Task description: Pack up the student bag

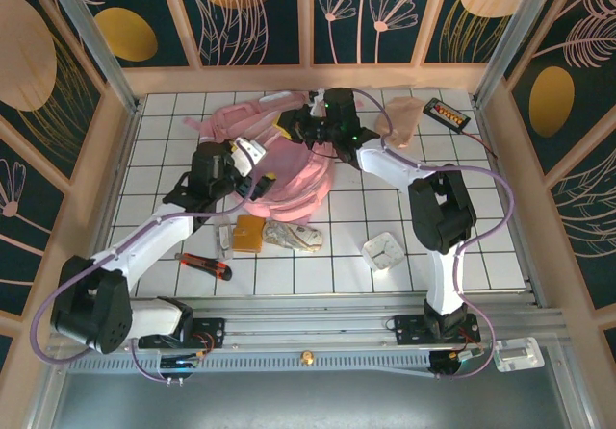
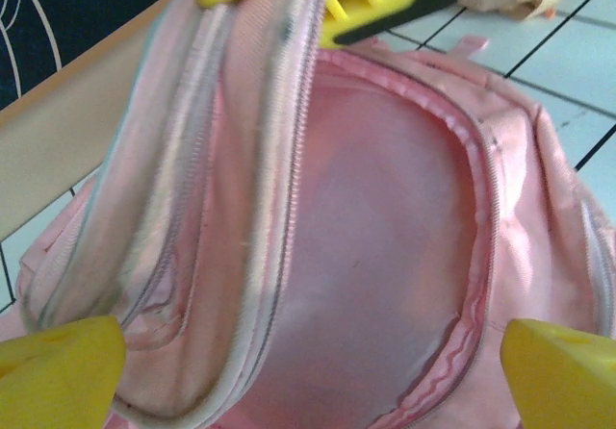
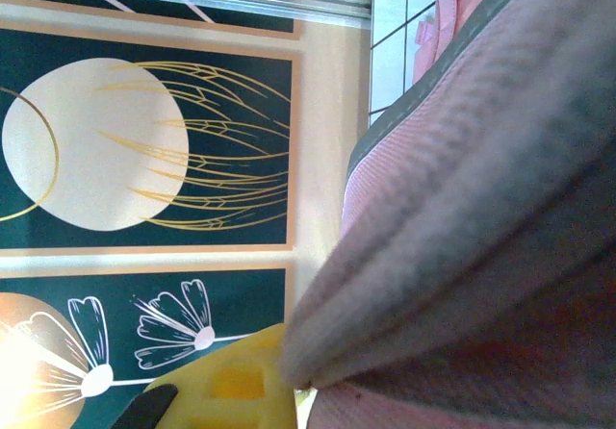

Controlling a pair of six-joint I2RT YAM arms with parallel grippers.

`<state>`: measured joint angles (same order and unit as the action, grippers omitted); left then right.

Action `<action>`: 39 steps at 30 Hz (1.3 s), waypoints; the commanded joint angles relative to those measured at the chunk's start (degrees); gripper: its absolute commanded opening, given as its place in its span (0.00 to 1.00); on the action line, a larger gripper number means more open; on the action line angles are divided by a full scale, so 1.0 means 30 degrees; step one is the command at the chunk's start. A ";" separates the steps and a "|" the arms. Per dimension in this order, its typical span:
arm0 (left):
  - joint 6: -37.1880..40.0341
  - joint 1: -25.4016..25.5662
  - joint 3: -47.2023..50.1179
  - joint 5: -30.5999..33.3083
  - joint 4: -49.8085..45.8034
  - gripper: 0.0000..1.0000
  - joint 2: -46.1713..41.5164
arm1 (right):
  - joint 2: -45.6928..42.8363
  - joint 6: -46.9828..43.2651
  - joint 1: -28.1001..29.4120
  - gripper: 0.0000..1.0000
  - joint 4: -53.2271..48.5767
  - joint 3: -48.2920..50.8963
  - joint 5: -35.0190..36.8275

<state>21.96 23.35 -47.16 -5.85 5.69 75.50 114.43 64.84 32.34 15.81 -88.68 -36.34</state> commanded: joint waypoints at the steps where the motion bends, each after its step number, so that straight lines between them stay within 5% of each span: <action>1: 0.1433 0.0125 -0.0707 0.2804 0.1506 0.99 0.1070 | -0.0063 -0.0374 0.0006 0.02 0.1840 -0.0950 -0.0529; 5: 0.0530 0.0125 -0.1517 0.5248 0.2373 0.89 0.2221 | -0.0093 -0.0197 0.0030 0.03 0.2028 -0.0679 -0.0686; 7: 0.0308 0.0125 -0.2192 0.5084 0.2174 0.70 0.2732 | -0.0156 -0.0211 0.0012 0.07 0.2013 -0.0526 -0.0792; 9: -0.0004 0.0129 -0.2737 0.4797 0.1714 0.38 0.3343 | -0.0339 -0.0337 -0.0077 0.16 0.1836 -0.0283 -0.0888; 12: -0.0442 0.0125 -0.3972 0.4572 0.1066 0.14 0.4046 | -0.1116 -0.0890 -0.0223 0.36 0.1223 0.0477 -0.0911; 15: -0.1085 0.0126 -0.4413 0.4430 0.0865 0.02 0.4317 | -0.2737 -0.2029 -0.0982 0.51 0.0045 0.1778 -0.0727; 22: -0.2943 0.0125 -0.5962 0.4488 -0.0657 0.00 0.4511 | -0.8839 -0.8095 -0.4092 0.64 -0.6871 0.5862 0.3400; 25: -0.3845 0.0125 -0.6275 0.3844 -0.0704 0.00 0.4228 | -0.9828 -0.9425 -0.6921 0.71 -0.8015 0.7405 0.3996; 30: -0.4594 0.0125 -0.6547 0.3339 -0.0756 0.00 0.4385 | -0.7213 -1.1346 -1.0741 0.73 -0.8855 0.6786 0.4203; 39: -0.4784 0.0125 -0.6400 0.2908 -0.0583 0.00 0.4510 | -0.0339 -1.2355 -1.3088 0.75 -0.8783 0.2516 0.4832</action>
<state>9.87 23.57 -64.31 5.37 0.97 89.12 111.59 30.41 -5.69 -10.04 -76.93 -23.99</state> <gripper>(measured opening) 0.047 0.747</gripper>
